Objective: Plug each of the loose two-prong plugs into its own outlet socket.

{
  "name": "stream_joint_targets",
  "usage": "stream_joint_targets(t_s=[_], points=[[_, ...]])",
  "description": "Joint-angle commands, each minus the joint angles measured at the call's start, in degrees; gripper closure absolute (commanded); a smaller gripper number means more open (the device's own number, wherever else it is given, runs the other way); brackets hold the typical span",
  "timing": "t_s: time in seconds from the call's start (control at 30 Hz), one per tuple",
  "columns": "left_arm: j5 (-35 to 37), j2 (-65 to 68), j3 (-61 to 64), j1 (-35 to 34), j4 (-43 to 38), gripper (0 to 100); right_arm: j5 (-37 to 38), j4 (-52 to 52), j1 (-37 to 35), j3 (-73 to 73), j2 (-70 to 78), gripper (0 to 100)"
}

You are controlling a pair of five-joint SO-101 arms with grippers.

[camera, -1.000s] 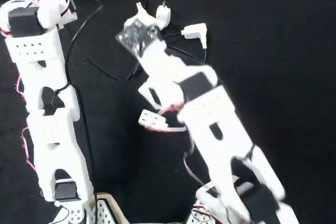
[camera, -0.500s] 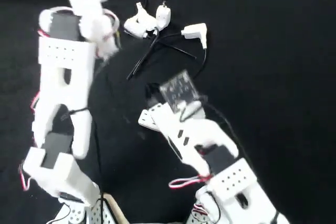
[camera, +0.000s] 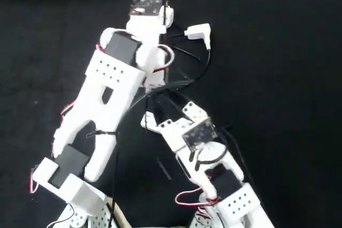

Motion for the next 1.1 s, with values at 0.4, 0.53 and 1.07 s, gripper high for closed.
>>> stream_joint_targets(t_s=[0.4, 0.53, 1.07], points=[[4.7, -2.7, -3.9, -0.7, 0.2, 97, -3.3, 14.9, -1.5, -3.8, -13.7, 98.7], [3.3, -2.7, -4.4, -0.7, 0.2, 97, -3.3, 15.2, -3.8, -4.7, -13.7, 98.7], [3.0, -2.8, -5.5, -4.4, 0.4, 97, -2.8, 5.3, -5.1, -2.8, -13.8, 98.7]])
